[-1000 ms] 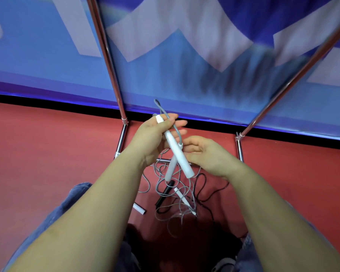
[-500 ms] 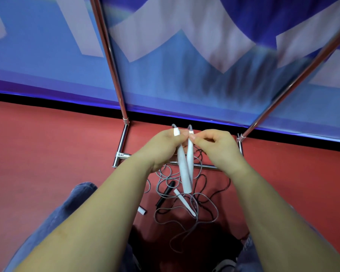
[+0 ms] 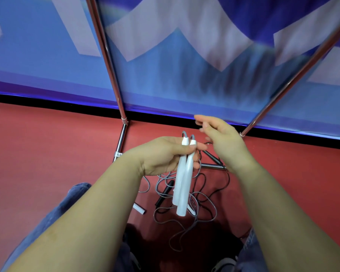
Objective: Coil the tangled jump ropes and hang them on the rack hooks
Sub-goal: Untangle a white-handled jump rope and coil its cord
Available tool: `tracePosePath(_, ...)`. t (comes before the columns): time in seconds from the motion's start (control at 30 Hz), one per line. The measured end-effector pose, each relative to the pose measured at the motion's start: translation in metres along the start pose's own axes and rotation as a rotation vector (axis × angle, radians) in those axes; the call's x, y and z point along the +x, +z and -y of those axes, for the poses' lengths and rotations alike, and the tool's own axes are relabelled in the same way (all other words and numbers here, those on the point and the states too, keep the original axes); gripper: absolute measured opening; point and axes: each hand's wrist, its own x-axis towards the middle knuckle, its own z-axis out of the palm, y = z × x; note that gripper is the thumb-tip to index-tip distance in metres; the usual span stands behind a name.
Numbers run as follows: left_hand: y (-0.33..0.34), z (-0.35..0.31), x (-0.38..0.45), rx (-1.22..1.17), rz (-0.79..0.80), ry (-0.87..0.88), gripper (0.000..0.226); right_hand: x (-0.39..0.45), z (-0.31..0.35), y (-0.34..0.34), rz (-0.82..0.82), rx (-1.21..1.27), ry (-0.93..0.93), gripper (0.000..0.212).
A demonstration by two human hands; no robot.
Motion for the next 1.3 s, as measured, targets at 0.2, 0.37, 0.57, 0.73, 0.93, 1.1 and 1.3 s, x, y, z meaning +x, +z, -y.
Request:
tracePosePath(0.2,-0.003,-0.004,-0.007,-0.001,0.234,-0.084,0.029,-0.005,0.002,0.0,0.333,0.099,0.166,0.025)
tracePosePath(0.37,0.0,-0.005,-0.006,0.063,0.007,-0.104,0.021,-0.005,0.0,-0.008,0.162,-0.287,0.063,0.034)
tracePosePath(0.57,0.004,-0.002,-0.005,0.268,-0.069,-0.138,0.007,-0.001,-0.002,-0.014,-0.15,-0.216,-0.017,0.035)
tracePosePath(0.73,0.003,-0.001,-0.005,0.27,-0.088,-0.158,0.009,0.006,-0.002,-0.031,-0.34,-0.067,-0.001,0.035)
tracePosePath(0.93,0.004,0.0,-0.004,0.341,-0.114,-0.203,0.02,0.007,-0.004,-0.032,-0.403,0.011,0.007,0.037)
tracePosePath(1.1,0.0,0.002,-0.002,0.303,-0.109,-0.153,0.028,0.006,-0.001,-0.028,-0.397,0.031,0.025,0.038)
tracePosePath(1.3,-0.002,0.002,0.001,0.226,-0.105,-0.088,0.014,0.004,0.0,-0.025,-0.384,0.054,0.05,0.037)
